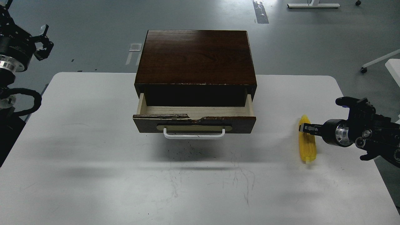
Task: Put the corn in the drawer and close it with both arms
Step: 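Lift the corn cob with the right gripper over the box, then lower the corn into the open drawer and open the right gripper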
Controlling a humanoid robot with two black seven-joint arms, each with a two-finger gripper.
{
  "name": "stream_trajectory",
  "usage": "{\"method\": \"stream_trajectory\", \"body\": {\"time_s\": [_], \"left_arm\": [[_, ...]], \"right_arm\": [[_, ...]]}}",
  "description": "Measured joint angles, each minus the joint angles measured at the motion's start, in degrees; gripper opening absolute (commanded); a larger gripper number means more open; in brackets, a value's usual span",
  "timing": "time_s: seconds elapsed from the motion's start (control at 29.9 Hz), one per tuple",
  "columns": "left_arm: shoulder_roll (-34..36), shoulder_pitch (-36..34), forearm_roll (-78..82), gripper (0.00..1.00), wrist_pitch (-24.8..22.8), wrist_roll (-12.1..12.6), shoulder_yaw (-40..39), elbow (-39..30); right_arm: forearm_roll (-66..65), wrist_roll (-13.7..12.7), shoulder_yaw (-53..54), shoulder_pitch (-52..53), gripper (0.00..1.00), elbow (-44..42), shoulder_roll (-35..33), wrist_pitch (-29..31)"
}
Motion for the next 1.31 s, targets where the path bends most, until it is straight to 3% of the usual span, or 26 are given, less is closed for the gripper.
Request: {"method": "stream_trajectory", "body": {"time_s": [0.17, 0.37, 0.54, 0.84, 1.31], "left_arm": [[0.1, -0.1, 0.0, 0.98, 0.0, 0.0, 0.0, 0.0], [0.9, -0.2, 0.3, 0.98, 0.0, 0.2, 0.0, -0.2], [0.9, -0.2, 0.3, 0.98, 0.0, 0.2, 0.0, -0.3], [1.7, -0.2, 0.3, 0.98, 0.0, 0.1, 0.0, -0.3], [3.4, 0.0, 0.2, 0.98, 0.0, 0.0, 0.0, -0.2]], "right_arm": [[0.3, 1.1, 1.8, 6.9, 0.16, 1.3, -3.1, 0.0], [-0.2, 5.5, 2.2, 19.9, 0.13, 6.7, -6.6, 0.2], [-0.7, 7.1, 2.2, 30.2, 0.09, 9.2, -6.1, 0.2], [-13.3, 13.6, 2.2, 38.4, 0.10, 11.5, 2.9, -0.2], [-42.4, 16.0, 2.2, 37.9, 0.10, 16.3, 14.0, -0.4]]}}
